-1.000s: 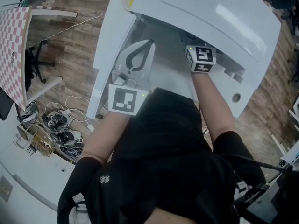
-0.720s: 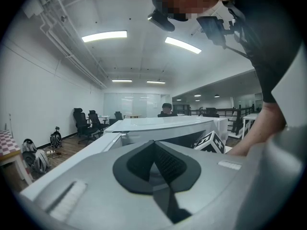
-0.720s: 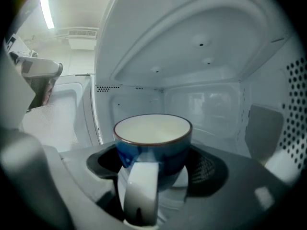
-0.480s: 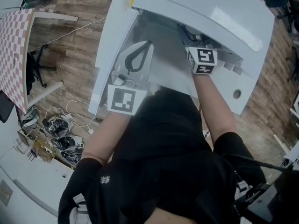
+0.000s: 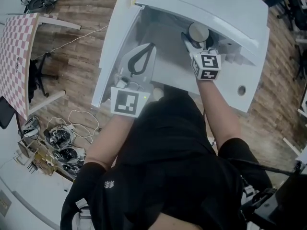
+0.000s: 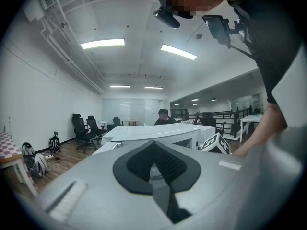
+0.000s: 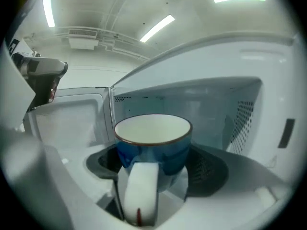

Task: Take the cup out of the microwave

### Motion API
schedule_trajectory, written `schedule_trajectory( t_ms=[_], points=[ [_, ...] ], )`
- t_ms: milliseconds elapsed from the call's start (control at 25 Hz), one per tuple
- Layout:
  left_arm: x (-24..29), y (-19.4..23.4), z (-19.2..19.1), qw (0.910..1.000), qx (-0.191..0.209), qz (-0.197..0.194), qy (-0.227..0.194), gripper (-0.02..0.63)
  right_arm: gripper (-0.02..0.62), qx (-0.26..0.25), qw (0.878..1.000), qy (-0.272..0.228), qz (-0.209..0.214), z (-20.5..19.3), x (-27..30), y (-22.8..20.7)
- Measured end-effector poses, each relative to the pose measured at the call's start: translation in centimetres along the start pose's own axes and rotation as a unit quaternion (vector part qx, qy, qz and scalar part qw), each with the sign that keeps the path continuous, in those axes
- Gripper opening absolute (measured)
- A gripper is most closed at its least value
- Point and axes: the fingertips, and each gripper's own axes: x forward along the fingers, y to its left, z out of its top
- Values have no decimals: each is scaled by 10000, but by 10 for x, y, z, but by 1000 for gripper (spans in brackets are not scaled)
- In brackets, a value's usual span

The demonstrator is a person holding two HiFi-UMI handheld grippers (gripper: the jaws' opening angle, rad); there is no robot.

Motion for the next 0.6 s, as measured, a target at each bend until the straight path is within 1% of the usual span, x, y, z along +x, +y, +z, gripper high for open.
schedule_trajectory(
  t_ms=[320,480,600],
  points=[
    [-34,-3,22,9995,119,169,-245,6,385,5,10000,-27,-44,3,-47,10],
    [-43,-7,33,9993,176,182,-286,6,385,-23,10000,-33,-54,15,-70,7],
    [-46,-8,37,9992,182,200,-280,6,385,-50,10000,16,20,21,-81,6]
  ],
)
